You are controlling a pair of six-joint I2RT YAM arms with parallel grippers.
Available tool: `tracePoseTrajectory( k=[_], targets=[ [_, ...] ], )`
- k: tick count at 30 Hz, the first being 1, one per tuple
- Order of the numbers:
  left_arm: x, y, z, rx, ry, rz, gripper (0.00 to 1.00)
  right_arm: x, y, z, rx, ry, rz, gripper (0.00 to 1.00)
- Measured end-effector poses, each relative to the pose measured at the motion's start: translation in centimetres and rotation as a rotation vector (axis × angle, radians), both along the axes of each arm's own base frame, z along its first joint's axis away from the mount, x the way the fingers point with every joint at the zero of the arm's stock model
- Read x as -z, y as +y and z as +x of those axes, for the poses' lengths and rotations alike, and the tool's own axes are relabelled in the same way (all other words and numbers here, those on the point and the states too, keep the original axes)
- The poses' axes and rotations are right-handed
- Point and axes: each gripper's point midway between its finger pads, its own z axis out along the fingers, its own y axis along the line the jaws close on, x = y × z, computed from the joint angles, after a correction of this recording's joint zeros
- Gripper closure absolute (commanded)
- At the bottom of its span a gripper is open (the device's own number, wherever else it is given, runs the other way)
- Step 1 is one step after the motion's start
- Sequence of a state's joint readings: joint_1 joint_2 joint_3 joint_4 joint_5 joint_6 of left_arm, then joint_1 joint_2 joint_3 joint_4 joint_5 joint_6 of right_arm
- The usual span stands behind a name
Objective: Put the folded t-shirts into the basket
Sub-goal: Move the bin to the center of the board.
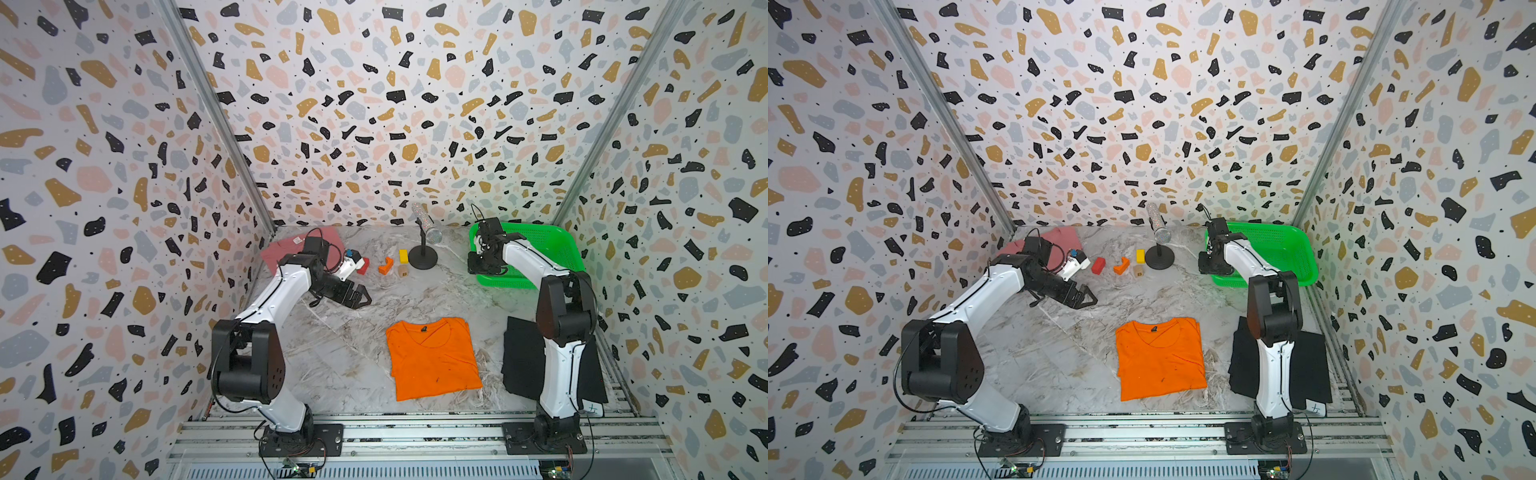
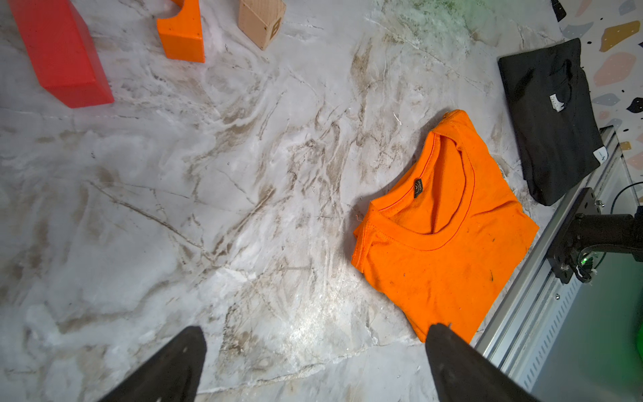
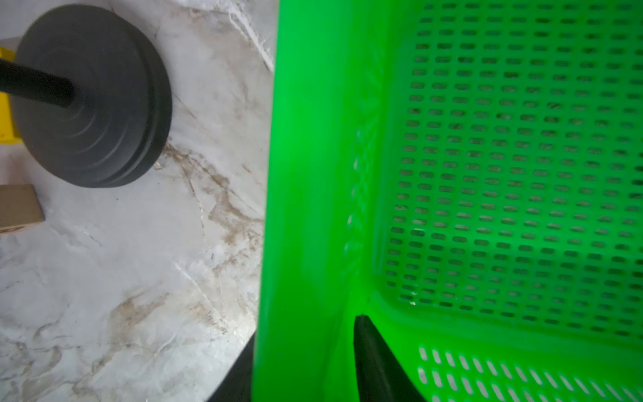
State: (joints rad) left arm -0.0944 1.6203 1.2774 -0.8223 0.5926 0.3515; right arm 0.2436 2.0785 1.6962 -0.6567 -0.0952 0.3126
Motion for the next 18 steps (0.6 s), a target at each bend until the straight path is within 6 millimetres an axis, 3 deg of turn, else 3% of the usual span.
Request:
tracePoseTrajectory(
  k=[4,18],
  targets=[
    [0.0,0.0,0.0,-0.002,0.003,0.000,0.00,-0.8,1.6,-1.8,0.006,0.013,0.053,0.61],
    [0.1,0.1,0.0,-0.012,0.008,0.005,0.00,-2.1,10.8,-4.8,-0.103,0.027,0.225,0.62]
  ],
)
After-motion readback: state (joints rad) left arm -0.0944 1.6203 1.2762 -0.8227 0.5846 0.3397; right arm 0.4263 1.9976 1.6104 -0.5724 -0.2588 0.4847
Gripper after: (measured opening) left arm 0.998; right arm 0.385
